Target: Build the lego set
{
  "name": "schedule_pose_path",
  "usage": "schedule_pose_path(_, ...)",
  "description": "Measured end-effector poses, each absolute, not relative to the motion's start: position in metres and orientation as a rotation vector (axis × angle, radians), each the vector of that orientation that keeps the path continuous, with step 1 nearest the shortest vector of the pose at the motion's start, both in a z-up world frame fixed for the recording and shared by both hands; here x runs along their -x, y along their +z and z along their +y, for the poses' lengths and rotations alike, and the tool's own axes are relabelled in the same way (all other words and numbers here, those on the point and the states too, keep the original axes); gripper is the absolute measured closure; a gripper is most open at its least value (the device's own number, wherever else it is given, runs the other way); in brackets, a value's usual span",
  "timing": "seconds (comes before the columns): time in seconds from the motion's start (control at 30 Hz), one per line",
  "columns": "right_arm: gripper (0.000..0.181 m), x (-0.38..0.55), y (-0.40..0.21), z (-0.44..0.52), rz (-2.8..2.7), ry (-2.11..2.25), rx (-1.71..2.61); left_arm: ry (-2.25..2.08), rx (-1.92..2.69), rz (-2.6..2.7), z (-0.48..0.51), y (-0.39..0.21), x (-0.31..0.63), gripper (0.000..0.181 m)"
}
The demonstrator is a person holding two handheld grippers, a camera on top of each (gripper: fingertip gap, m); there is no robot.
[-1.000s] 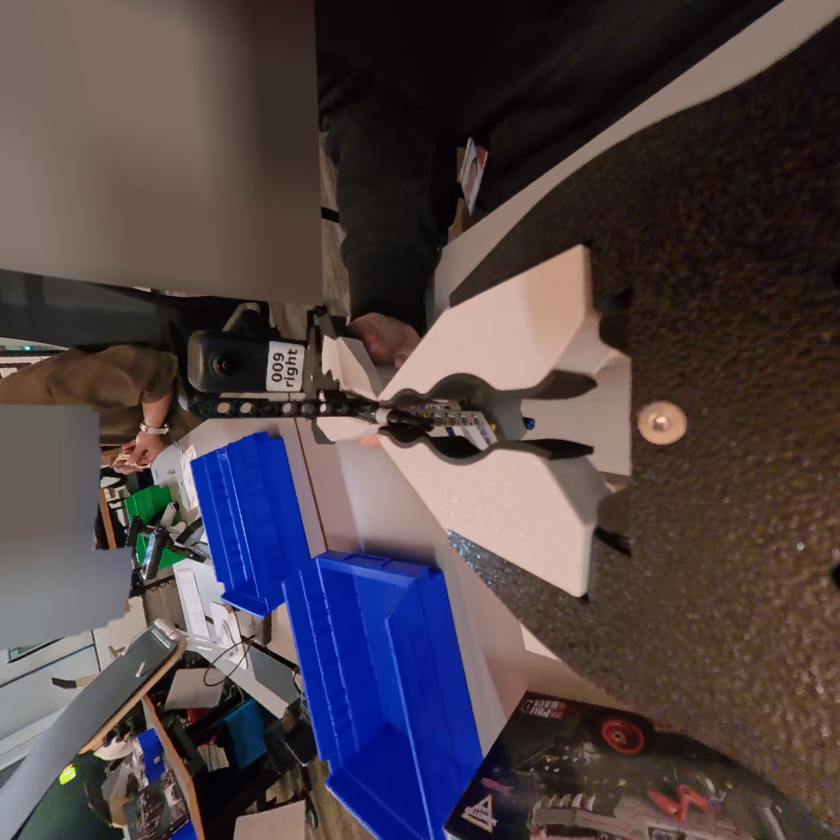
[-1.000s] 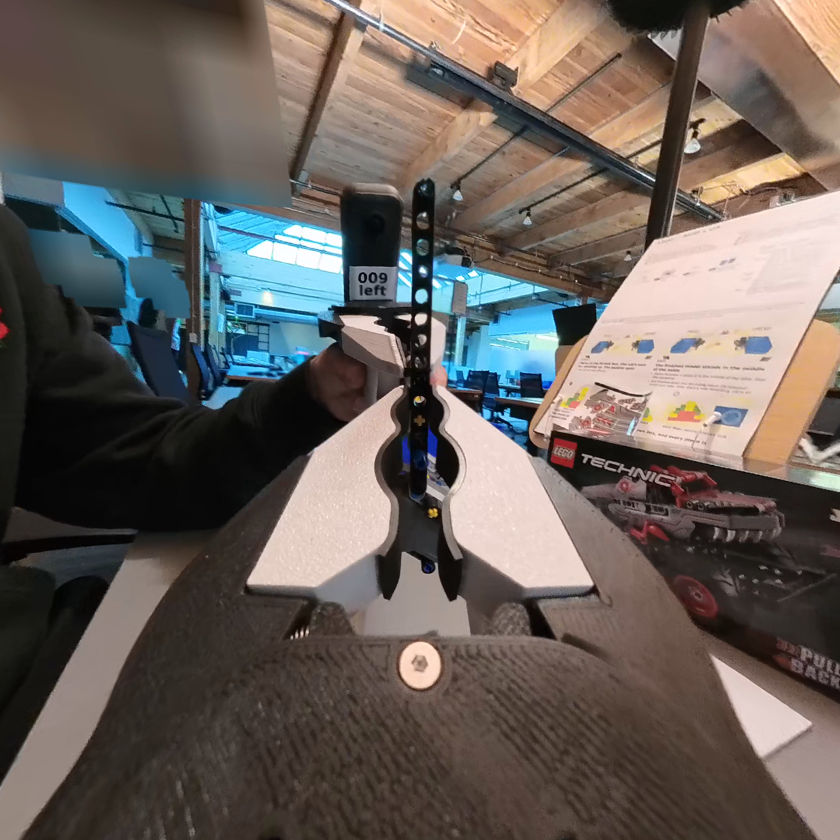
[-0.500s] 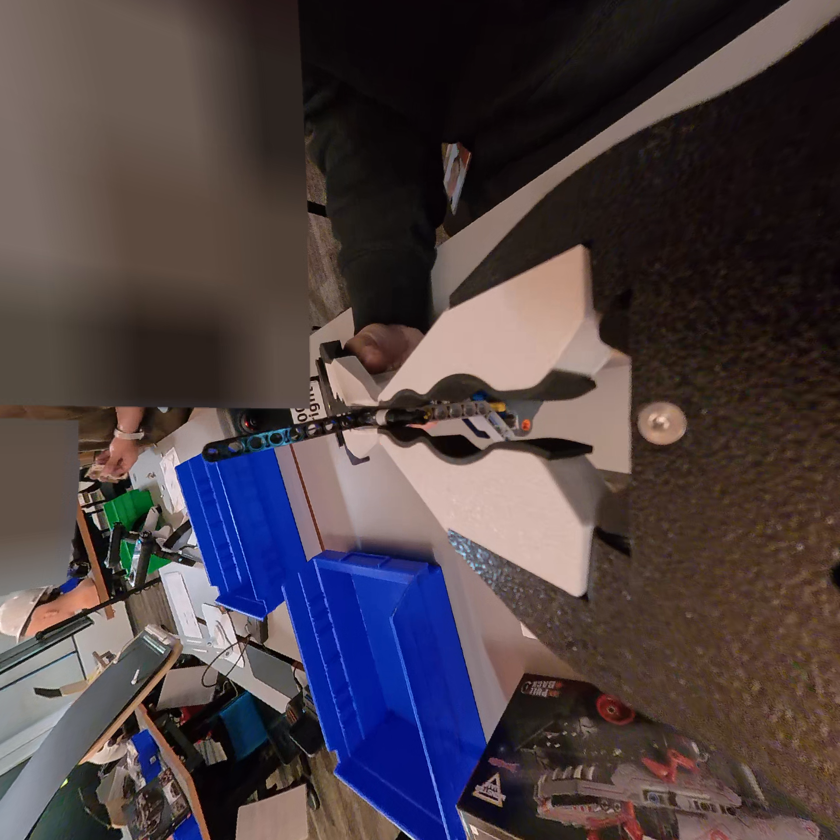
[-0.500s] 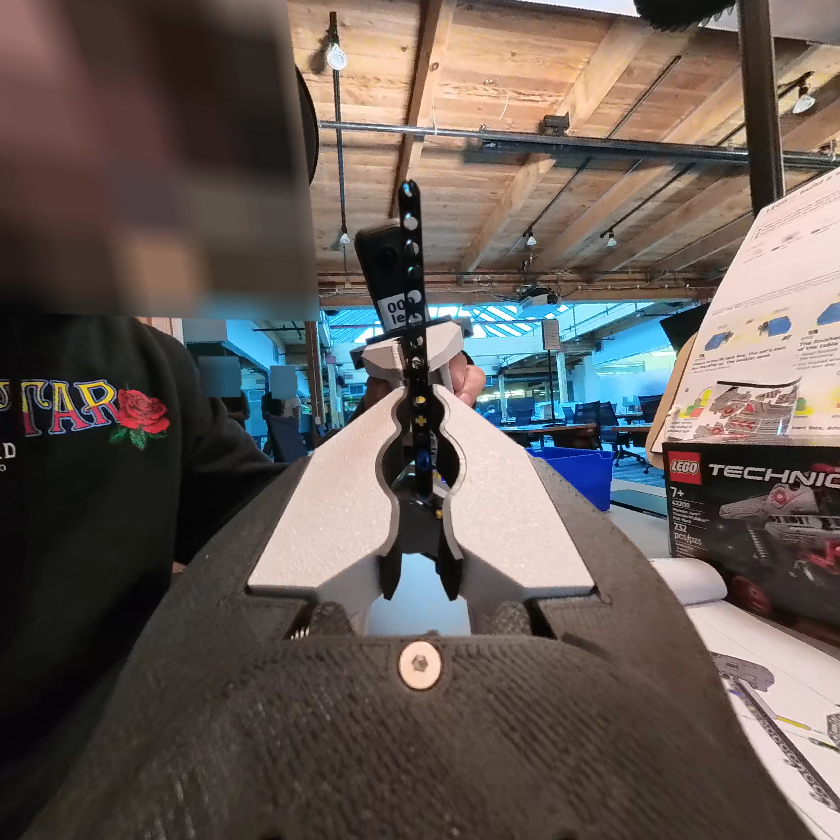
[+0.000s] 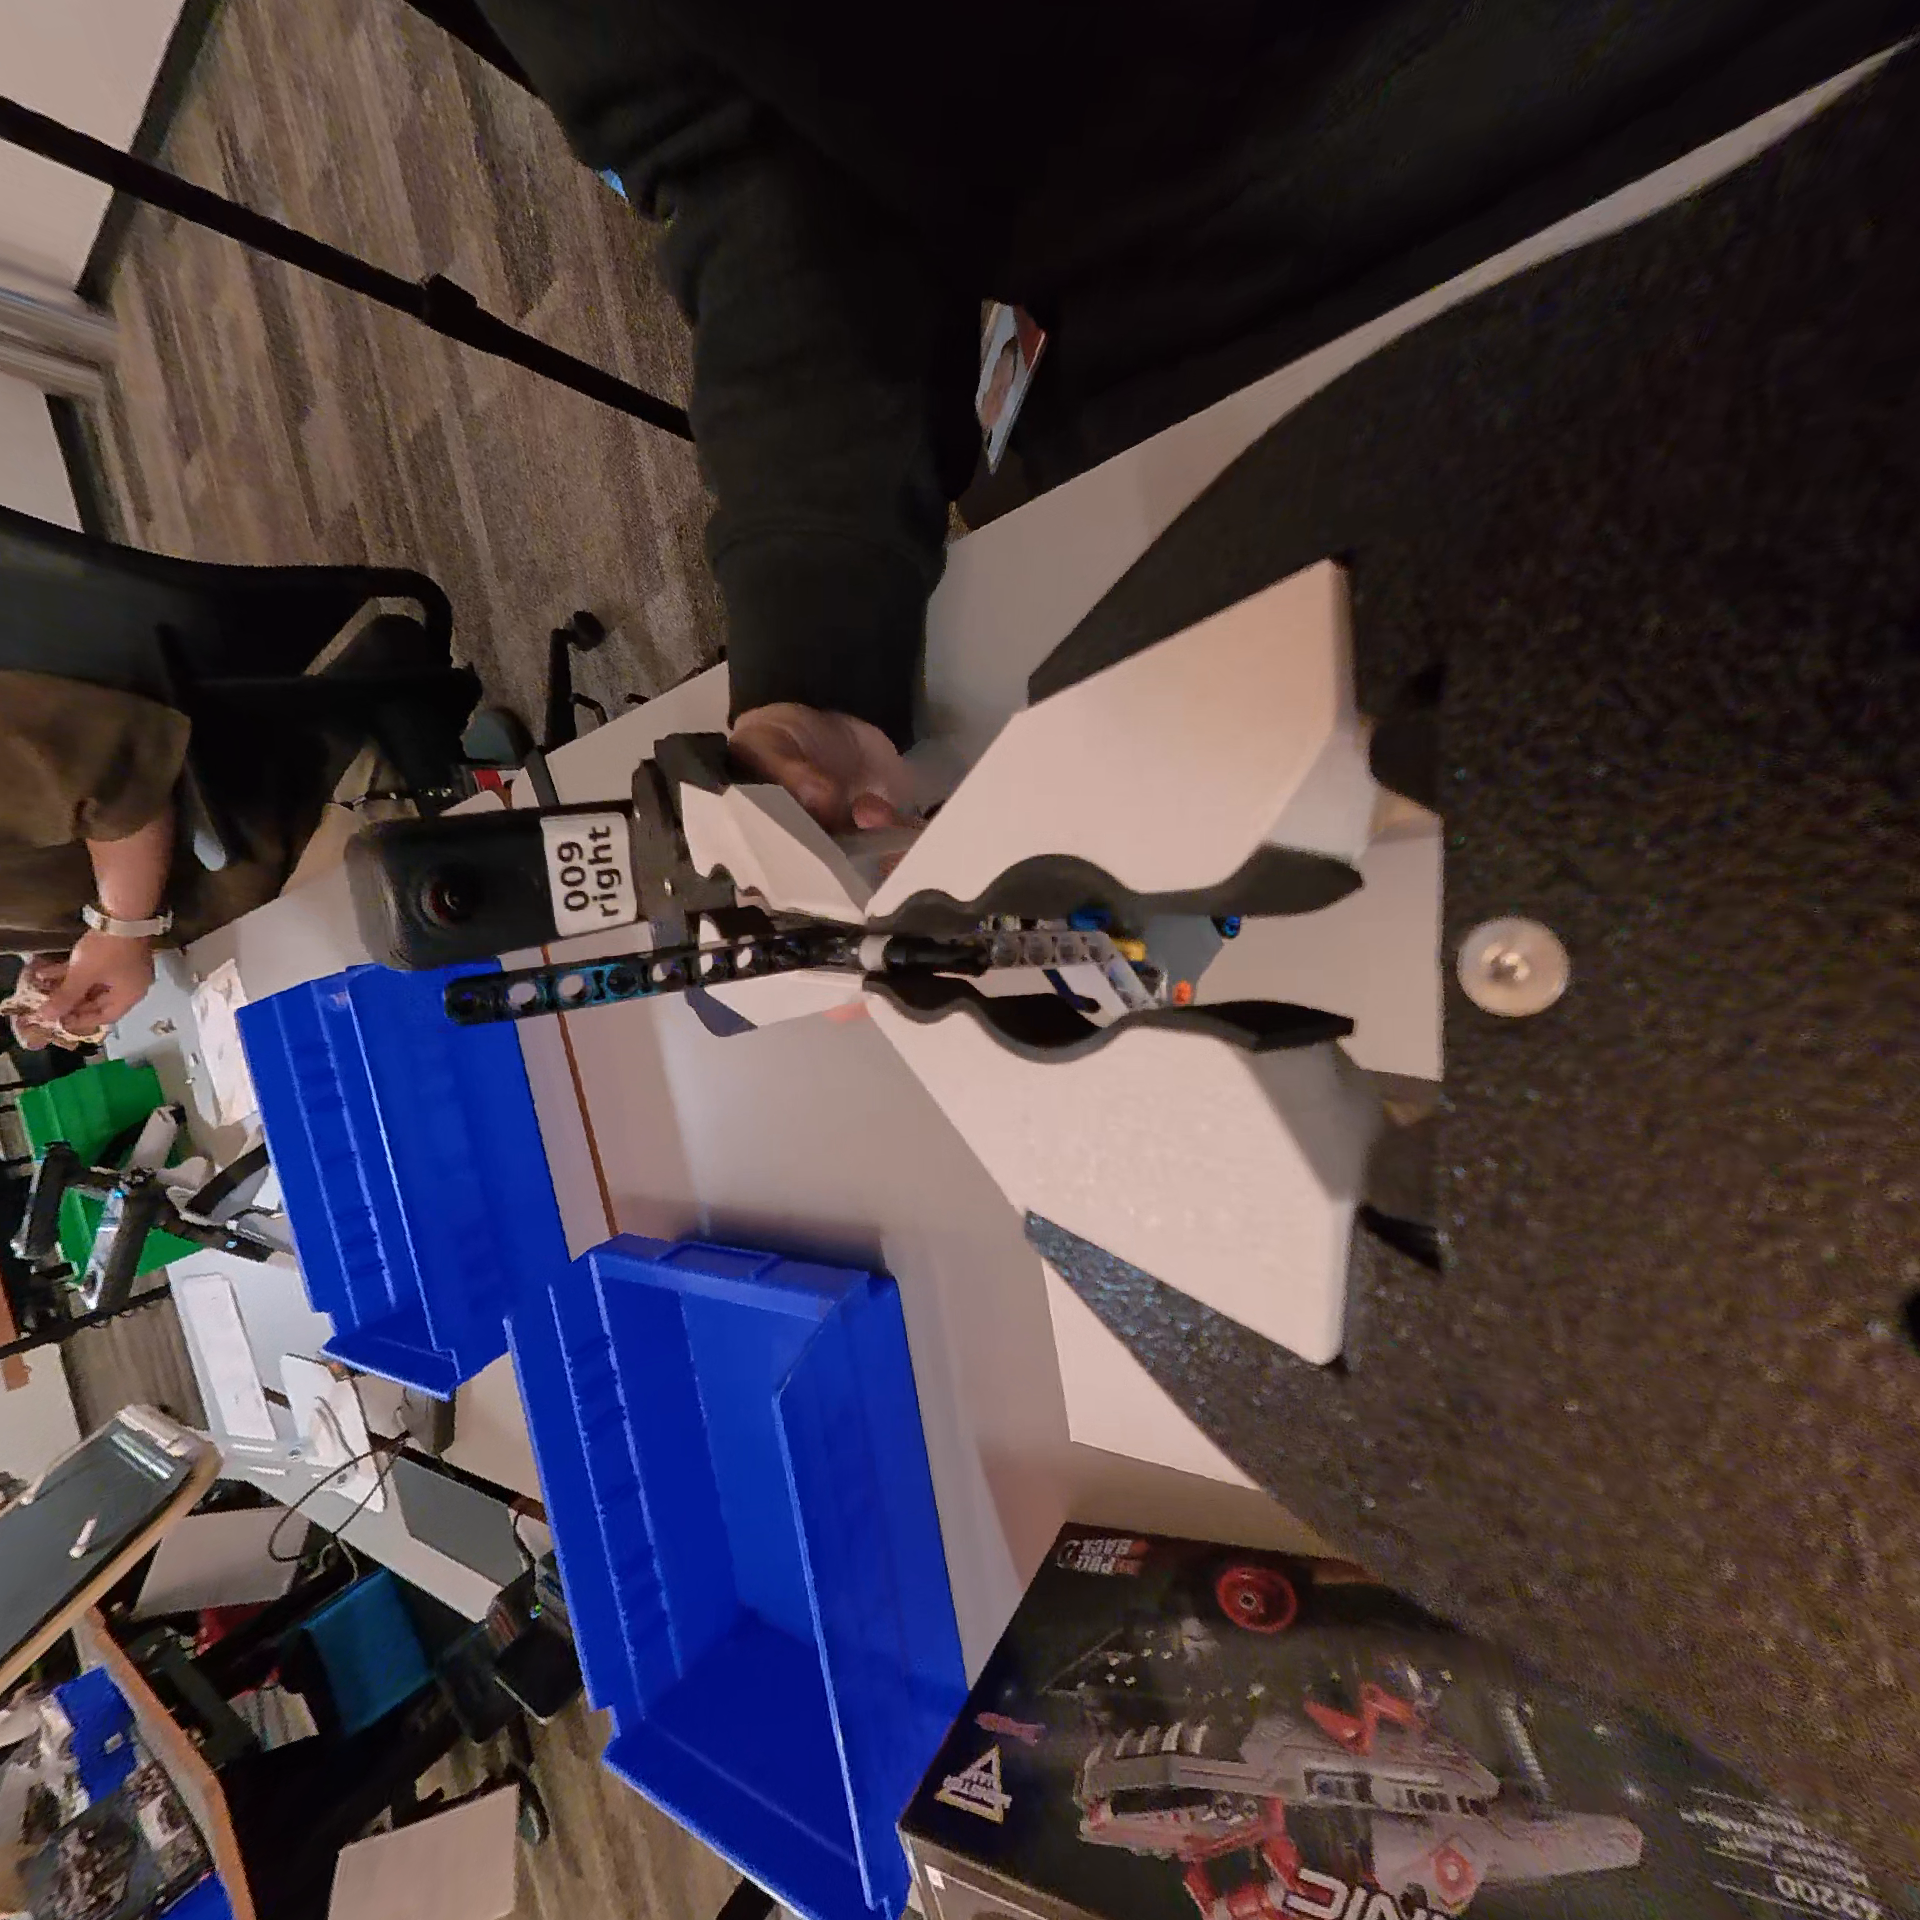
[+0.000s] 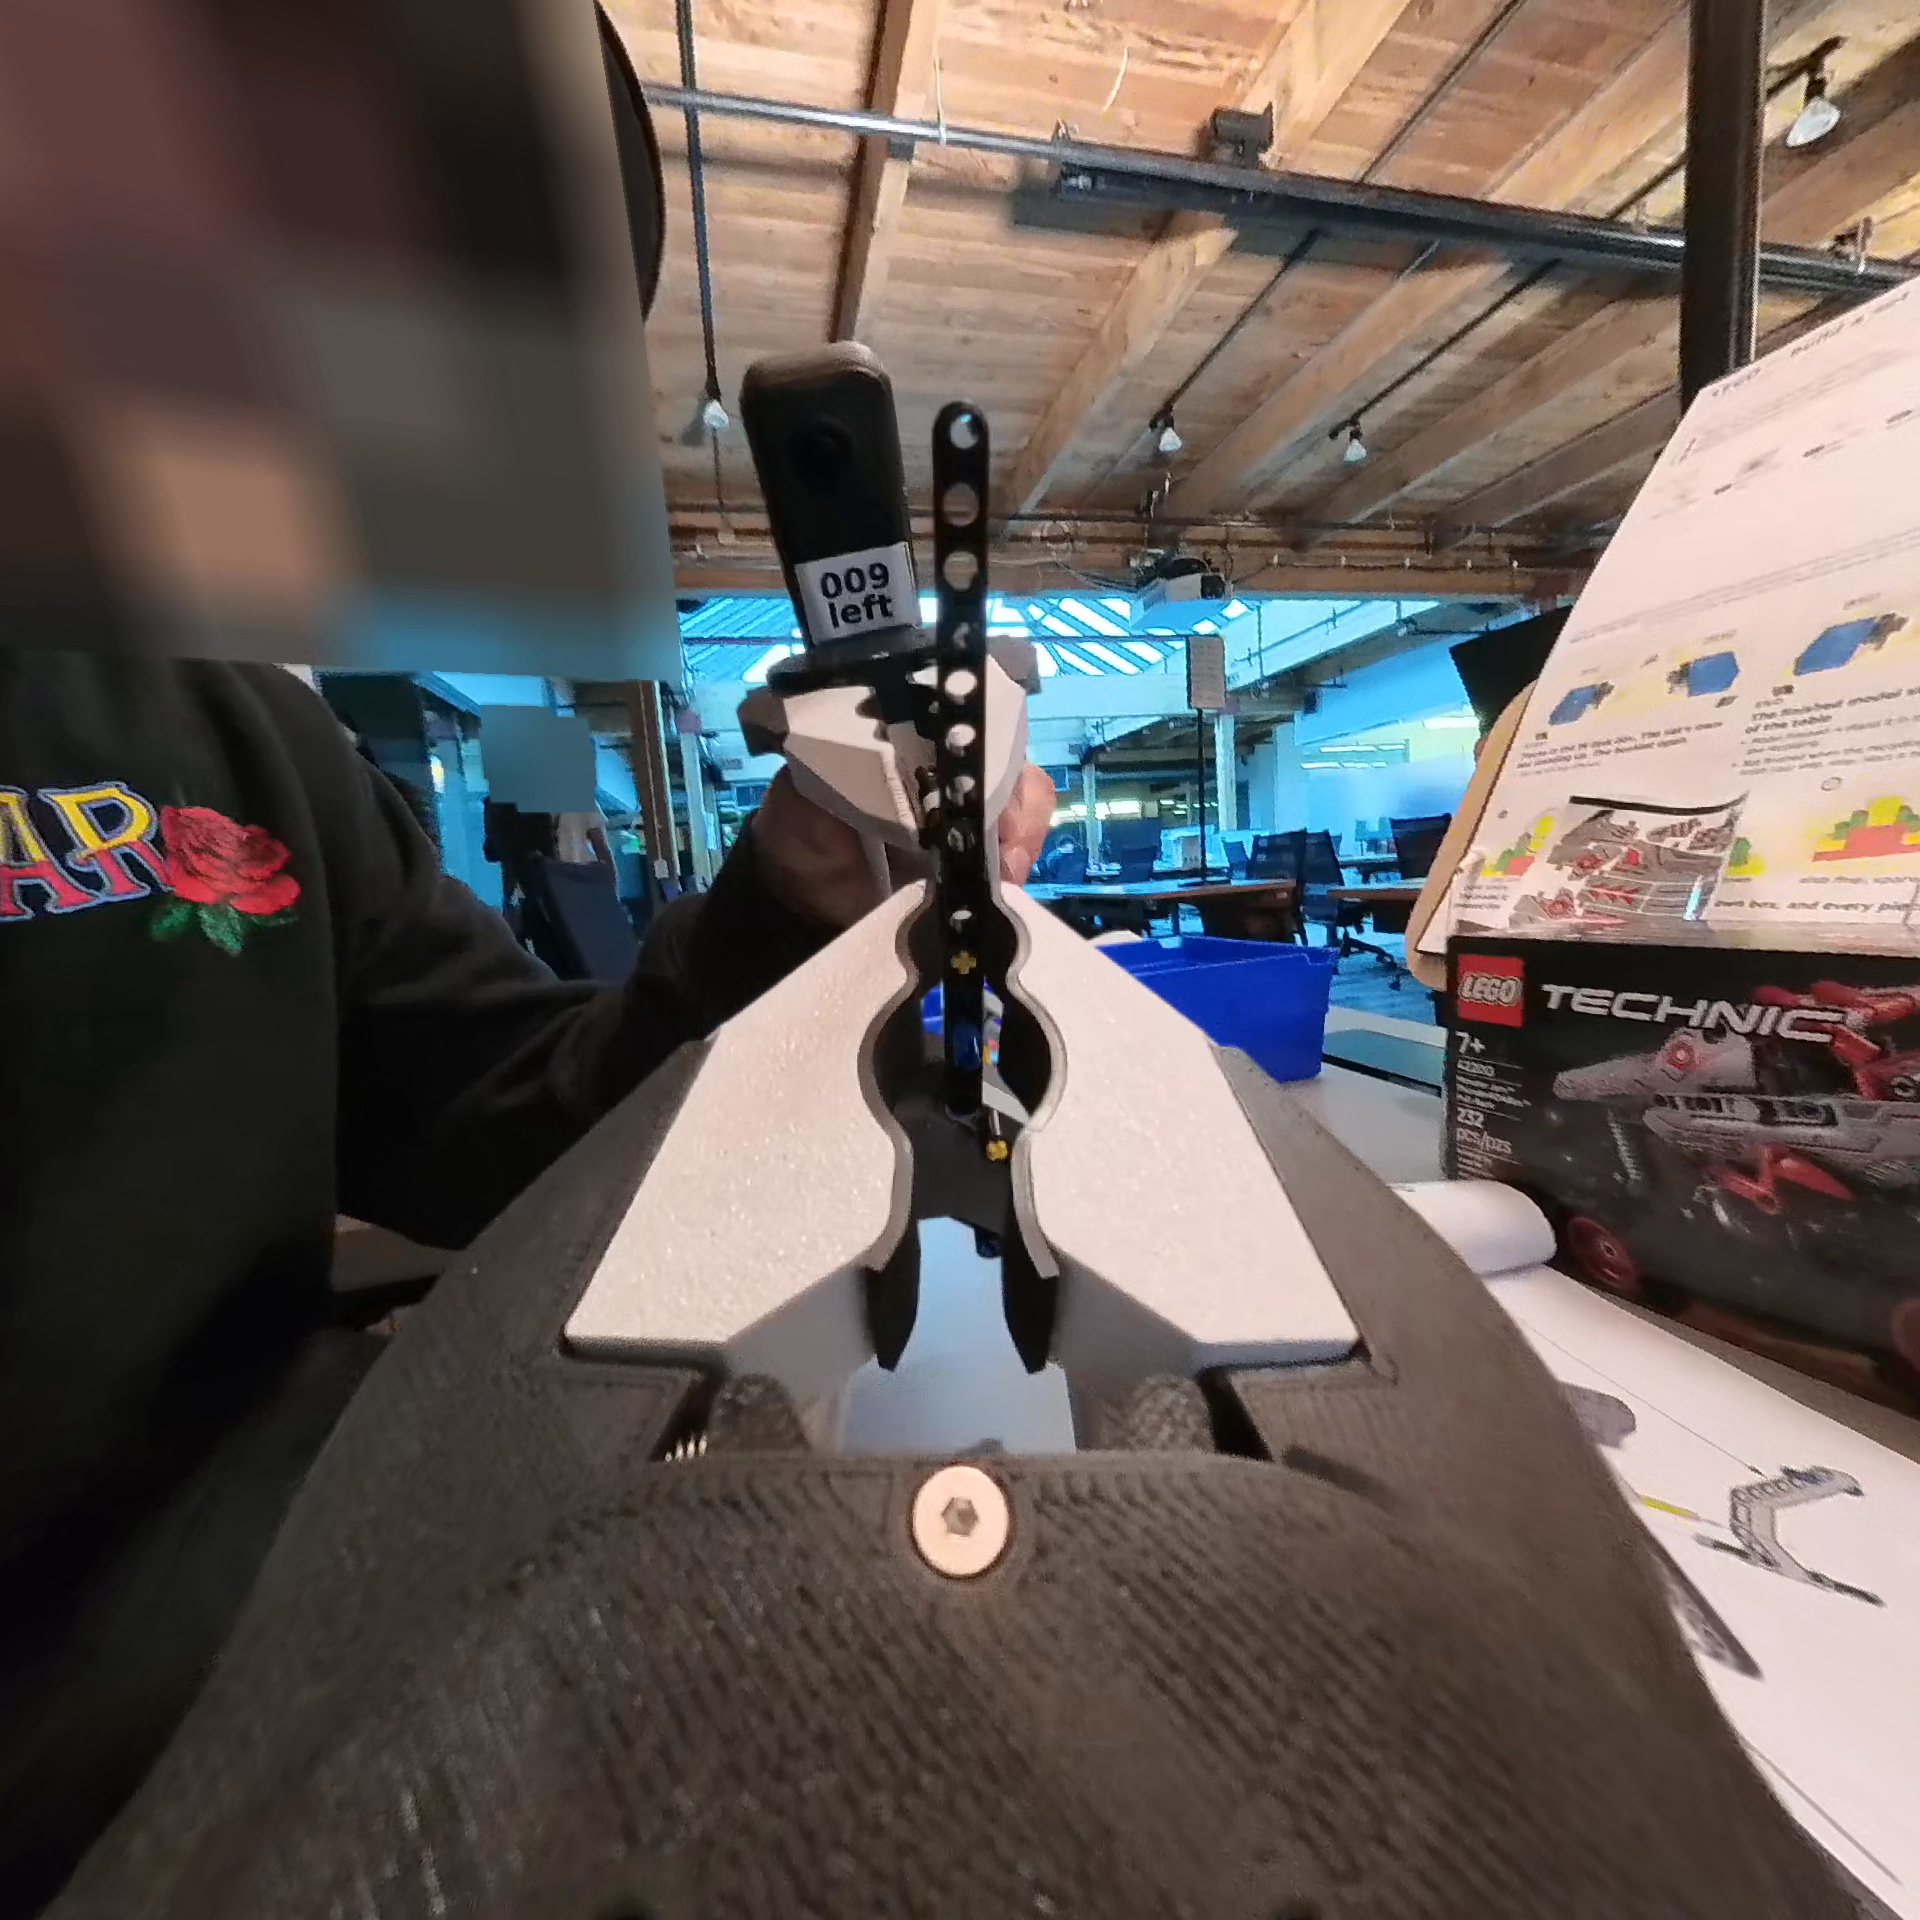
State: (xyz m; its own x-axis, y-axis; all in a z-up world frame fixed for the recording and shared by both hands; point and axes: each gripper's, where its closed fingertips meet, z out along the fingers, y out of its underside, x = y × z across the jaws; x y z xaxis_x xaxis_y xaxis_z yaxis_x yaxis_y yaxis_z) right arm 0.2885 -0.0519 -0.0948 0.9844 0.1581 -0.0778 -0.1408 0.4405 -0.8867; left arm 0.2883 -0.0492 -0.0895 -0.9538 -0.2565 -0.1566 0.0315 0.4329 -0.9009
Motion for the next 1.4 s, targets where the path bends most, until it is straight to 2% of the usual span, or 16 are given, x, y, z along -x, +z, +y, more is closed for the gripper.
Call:
schedule_pose_path(0.13,0.177,-0.292,-0.102,-0.050,-0.009,0.146,1.159,-1.479,0.179,2.426,-0.048,-0.096,-0.292,0.176)
schedule_pose_path(0.4,0.177,-0.292,-0.084,-0.056,-0.007,0.074,1.071,-1.794,0.208,2.393,-0.051,-0.083,-0.291,0.177)
schedule_pose_path(1.17,0.177,-0.295,-0.091,-0.064,-0.016,0.017,1.129,-1.757,0.151,2.389,-0.055,-0.084,-0.287,0.176)
schedule_pose_path(1.4,0.177,-0.295,-0.082,-0.067,-0.016,0.072,1.034,-1.740,0.178,2.366,-0.055,-0.085,-0.292,0.176)
